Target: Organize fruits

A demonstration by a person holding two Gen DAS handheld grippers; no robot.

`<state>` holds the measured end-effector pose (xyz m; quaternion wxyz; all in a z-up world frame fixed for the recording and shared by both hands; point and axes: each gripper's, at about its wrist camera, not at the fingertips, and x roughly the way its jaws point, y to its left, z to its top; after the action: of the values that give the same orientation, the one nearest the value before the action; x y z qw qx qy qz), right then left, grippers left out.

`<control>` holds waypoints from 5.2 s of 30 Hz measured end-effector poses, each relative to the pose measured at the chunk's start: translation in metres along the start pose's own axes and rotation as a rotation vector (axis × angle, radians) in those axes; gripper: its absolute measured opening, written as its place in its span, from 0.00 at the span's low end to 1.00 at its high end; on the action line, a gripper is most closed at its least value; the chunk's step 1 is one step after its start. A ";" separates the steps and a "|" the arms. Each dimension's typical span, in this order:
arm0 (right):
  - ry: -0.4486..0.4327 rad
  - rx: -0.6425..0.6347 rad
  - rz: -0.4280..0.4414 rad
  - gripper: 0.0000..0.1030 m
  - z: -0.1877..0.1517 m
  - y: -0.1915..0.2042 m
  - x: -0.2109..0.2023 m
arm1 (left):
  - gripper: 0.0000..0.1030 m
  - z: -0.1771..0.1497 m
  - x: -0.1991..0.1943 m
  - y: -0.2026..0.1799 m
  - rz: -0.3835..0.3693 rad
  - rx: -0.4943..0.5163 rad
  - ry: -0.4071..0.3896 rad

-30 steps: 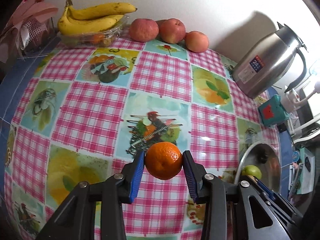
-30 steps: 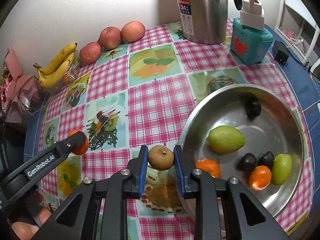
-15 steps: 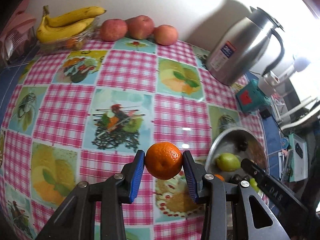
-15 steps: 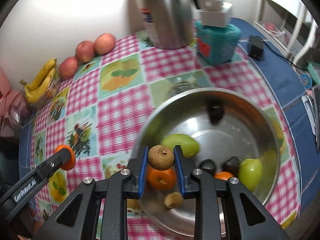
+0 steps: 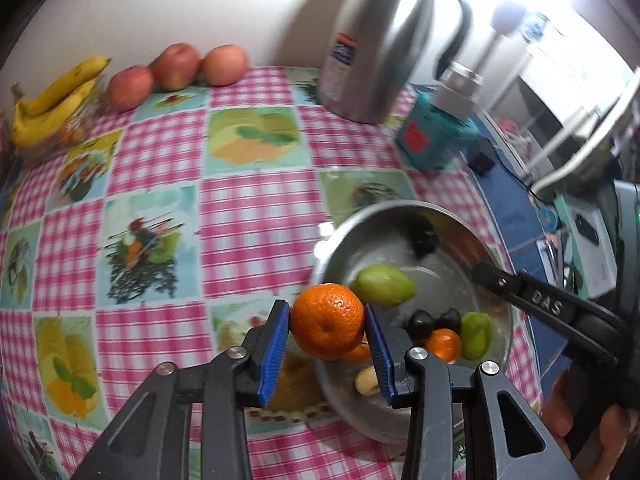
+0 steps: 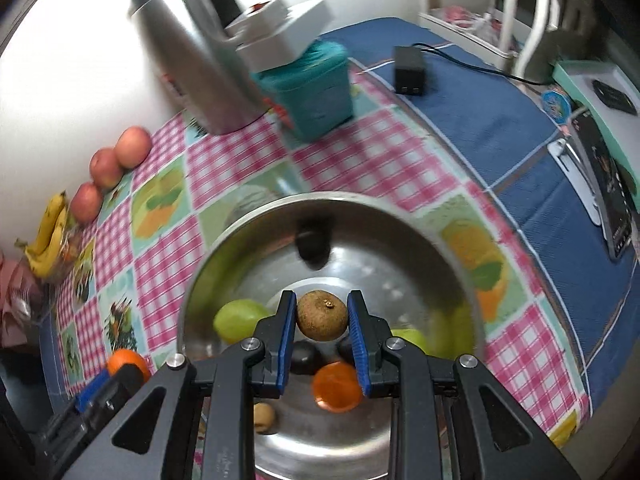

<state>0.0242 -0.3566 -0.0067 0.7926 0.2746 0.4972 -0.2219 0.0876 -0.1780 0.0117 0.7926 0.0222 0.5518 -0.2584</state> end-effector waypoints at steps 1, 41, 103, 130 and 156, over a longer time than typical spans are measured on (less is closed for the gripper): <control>-0.002 0.006 -0.003 0.26 0.001 -0.003 -0.001 | 0.40 0.000 0.000 -0.005 -0.003 0.013 -0.001; 0.046 -0.004 0.035 0.30 -0.003 0.001 0.028 | 0.40 0.004 0.038 -0.001 0.001 0.005 0.011; -0.005 -0.254 0.014 0.88 -0.033 0.048 0.020 | 1.00 -0.006 0.004 0.084 0.421 -0.156 -0.086; 0.000 -0.340 0.061 0.88 -0.121 0.054 -0.038 | 1.00 -0.110 -0.074 0.078 0.628 -0.079 -0.107; 0.004 -0.389 -0.019 0.88 -0.128 0.057 -0.039 | 1.00 -0.114 -0.069 0.091 0.575 -0.140 -0.039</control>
<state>-0.0410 -0.2271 -0.0047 0.8274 0.1122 0.5350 -0.1286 0.0110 -0.0359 0.0058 0.8433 0.1179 0.5242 0.0151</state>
